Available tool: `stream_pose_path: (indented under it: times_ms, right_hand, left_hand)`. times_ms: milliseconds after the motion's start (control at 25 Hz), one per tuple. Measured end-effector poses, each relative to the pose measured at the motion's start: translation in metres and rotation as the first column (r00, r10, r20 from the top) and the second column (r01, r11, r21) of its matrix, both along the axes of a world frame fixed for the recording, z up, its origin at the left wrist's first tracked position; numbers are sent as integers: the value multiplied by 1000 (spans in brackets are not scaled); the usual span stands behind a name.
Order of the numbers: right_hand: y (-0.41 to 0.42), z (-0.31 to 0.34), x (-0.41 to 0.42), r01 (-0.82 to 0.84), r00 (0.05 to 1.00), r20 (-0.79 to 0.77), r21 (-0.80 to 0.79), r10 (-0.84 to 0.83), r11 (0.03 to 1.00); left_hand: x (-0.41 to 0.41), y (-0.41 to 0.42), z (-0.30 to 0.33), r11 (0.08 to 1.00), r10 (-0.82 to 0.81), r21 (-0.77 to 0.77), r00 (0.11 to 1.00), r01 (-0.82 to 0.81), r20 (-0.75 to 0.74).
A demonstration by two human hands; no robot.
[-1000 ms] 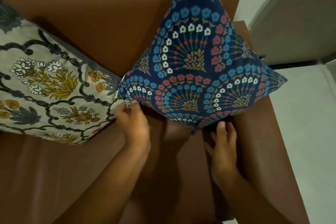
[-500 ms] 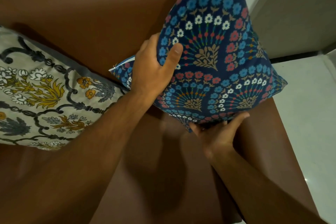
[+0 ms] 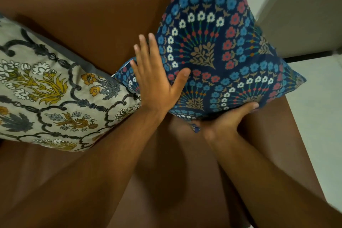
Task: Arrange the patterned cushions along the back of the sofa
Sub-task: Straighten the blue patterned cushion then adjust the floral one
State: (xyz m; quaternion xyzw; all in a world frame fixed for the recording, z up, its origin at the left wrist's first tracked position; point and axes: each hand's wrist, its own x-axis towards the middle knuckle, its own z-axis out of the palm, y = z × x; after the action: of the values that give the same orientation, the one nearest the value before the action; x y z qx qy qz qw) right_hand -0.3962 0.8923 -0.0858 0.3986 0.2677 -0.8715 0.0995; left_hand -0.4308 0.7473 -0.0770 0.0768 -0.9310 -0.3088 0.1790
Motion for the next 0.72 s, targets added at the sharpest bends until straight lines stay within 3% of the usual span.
stream_pose_path:
  times_ms: [200,320,400,480,560,640,720]
  right_hand:
    - [-11,10,-51,55,987,155,-13,-52,998]
    - [0,10,-16,6,996,85,53,-11,999]
    - [-2,8,25,-76,992,104,50,71,996]
    - [-23,3,66,-254,945,217,19,244,967]
    - [-67,0,91,-447,857,242,-91,455,890]
    - [-121,-7,98,-548,796,222,-131,564,826]
    - [-173,-14,92,-568,793,211,-80,571,819]
  left_hand:
    - [-28,11,-4,987,73,-148,995,-62,68]
    - [-5,1,14,994,-13,-110,989,29,147]
    - [27,-26,37,982,-34,-181,989,61,146]
    - [64,-76,57,943,-4,-332,999,21,52]
    - [98,-156,73,872,105,-473,992,-125,-69]
    - [118,-253,86,839,256,-478,964,-262,-79]
    - [123,-330,90,885,283,-391,959,-253,21]
